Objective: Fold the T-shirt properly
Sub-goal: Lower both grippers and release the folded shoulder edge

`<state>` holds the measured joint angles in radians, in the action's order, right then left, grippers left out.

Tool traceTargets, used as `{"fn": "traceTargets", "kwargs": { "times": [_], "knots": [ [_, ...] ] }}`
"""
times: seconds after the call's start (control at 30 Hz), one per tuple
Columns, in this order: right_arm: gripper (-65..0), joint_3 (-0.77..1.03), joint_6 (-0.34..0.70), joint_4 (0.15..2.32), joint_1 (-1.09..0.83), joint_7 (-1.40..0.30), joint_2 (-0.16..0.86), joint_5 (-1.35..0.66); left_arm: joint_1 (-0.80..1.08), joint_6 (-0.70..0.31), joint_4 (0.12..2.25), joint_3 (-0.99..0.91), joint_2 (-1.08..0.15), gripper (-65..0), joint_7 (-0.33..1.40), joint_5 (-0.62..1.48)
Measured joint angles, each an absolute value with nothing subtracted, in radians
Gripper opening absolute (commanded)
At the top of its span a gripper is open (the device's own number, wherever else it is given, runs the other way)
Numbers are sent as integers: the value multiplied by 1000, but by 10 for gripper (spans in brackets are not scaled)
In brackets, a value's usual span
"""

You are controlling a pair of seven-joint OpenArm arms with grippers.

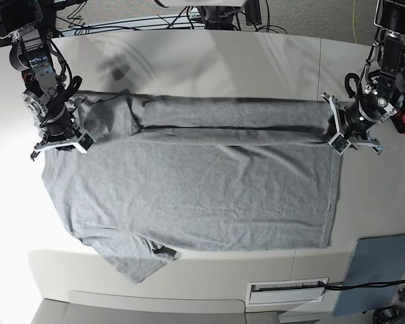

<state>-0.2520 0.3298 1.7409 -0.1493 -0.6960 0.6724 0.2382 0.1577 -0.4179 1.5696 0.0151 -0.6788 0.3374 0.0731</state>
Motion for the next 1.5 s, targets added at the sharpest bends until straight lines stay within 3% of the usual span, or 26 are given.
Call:
{"fn": "traceTargets", "kwargs": {
  "times": [0.03,0.1,0.3,0.43,0.57,0.63,0.7,0.77,0.93,1.07,1.27,1.5],
  "knots": [
    [-473,-252,329,1741,-149,-696,672,239,157,-418,1570,15,-679,-346,346,73],
    [-420,-252,329,1741,-149,-696,672,238,158,-409,1570,15,-679,-336,390,97],
    [-417,-252,311,1743,-150,-709,672,234,158,-330,1569,15,-679,-338,411,107],
    [-417,-251,176,1828,-149,-757,673,171,157,-253,1574,15,-679,-377,431,165],
    [-421,-249,91,1901,-147,-786,635,139,158,-196,1629,15,-679,-460,483,278],
    [-472,-249,64,1900,-154,-805,588,129,157,-180,1648,15,-673,-537,487,283],
    [-579,-249,44,1900,-173,-816,545,129,156,-178,1648,15,-656,-636,499,282],
    [-650,-242,46,1900,-198,-839,511,144,162,-179,1647,15,-635,-650,501,282],
    [-650,-110,43,1900,-278,-853,457,184,163,-161,1645,13,-564,-650,522,285],
    [-650,7,76,1900,-323,-845,438,90,162,-40,1634,9,-514,-650,524,282],
    [-650,52,124,1889,-360,-822,409,43,174,-53,1610,-7,-433,-650,523,282],
    [-650,52,127,1692,-323,-760,395,45,174,-107,1554,-21,-425,-650,513,287]
  ]
}}
